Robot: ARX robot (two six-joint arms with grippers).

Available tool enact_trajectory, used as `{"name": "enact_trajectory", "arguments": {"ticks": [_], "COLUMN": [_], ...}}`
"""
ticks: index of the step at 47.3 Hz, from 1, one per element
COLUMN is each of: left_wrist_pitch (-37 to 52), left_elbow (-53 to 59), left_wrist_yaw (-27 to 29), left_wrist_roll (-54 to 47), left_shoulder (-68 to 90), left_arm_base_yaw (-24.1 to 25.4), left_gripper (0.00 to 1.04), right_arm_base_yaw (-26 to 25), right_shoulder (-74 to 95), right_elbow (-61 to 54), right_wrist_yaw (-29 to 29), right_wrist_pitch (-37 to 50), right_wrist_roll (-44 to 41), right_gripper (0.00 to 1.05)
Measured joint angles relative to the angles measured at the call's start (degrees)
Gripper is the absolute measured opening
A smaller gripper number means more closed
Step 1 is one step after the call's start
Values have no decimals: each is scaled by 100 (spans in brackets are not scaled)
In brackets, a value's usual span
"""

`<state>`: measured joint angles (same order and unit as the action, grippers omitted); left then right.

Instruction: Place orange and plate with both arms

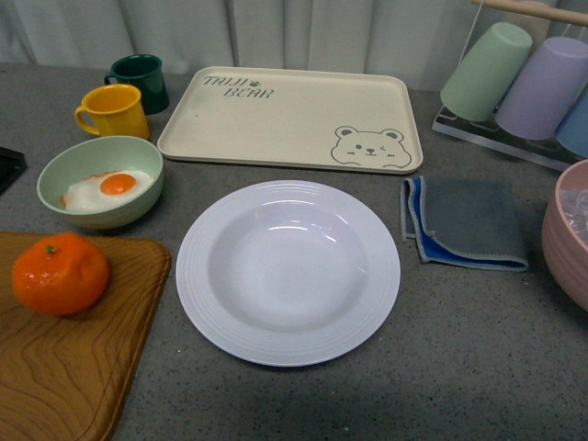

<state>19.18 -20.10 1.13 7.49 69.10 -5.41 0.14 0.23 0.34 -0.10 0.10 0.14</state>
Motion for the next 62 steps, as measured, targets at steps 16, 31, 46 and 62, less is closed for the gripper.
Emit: {"name": "enact_trajectory", "arguments": {"ticks": [16,31,46,62], "left_wrist_pitch": [-101,-175,-262,-188], "left_elbow": [-831,-1005,-1174,-1198], "left_wrist_yaw": [61,22,42,35], "left_wrist_roll": [234,319,317,332], "left_shoulder": [2041,2634,3161,3283], "left_arm_base_yaw": [-109,-22,184,267], "left_gripper": [98,98,98,59], "right_arm_base_yaw": [0,0,0,0], "right_shoulder": [-2,-2,-2,-2], "right_elbow": [0,0,0,0], "right_wrist_yaw": [0,0,0,0], "right_wrist_pitch": [0,0,0,0], "right_wrist_roll": [0,0,0,0], "right_gripper": [95,95,95,95]}}
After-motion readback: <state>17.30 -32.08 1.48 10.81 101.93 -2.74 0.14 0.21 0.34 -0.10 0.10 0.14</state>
